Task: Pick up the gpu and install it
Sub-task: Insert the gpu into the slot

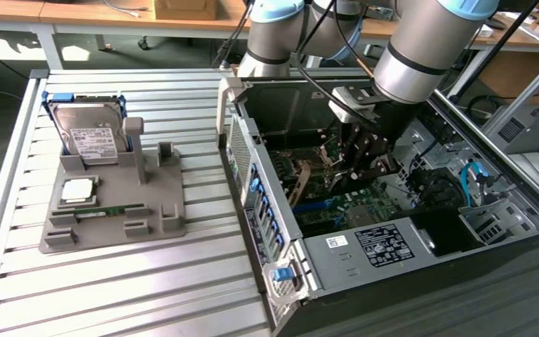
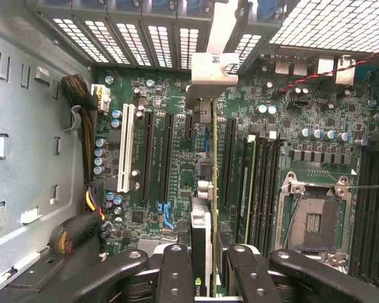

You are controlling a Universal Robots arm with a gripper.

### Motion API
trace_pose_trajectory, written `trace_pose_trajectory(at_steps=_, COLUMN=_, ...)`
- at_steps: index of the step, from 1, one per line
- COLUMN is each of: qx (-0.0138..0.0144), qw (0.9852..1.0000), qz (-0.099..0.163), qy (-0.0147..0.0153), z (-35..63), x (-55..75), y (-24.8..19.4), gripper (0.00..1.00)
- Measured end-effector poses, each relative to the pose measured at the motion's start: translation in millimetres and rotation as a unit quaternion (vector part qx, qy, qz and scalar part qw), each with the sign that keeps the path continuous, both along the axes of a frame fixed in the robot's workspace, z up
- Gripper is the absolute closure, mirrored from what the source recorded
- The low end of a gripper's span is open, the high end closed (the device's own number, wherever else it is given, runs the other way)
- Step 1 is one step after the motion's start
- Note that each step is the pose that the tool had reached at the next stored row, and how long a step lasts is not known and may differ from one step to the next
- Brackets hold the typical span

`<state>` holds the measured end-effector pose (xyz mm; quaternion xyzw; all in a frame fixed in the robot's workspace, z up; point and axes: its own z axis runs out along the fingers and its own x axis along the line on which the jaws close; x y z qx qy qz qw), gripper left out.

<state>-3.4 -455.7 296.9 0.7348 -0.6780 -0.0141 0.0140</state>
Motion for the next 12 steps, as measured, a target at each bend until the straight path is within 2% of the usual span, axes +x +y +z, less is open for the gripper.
trace_pose_trajectory(at_steps=8, qx=-0.0003, qw=1.0, qz=-0.001, qy=0.0, z=0.0, x=0.0, y=0.0, gripper=0.73)
trace_pose_trajectory(at_steps=12, qx=-0.0003, qw=0.9997, qz=-0.026, qy=0.0, z=0.1, x=0.0, y=0.0, gripper=0.73)
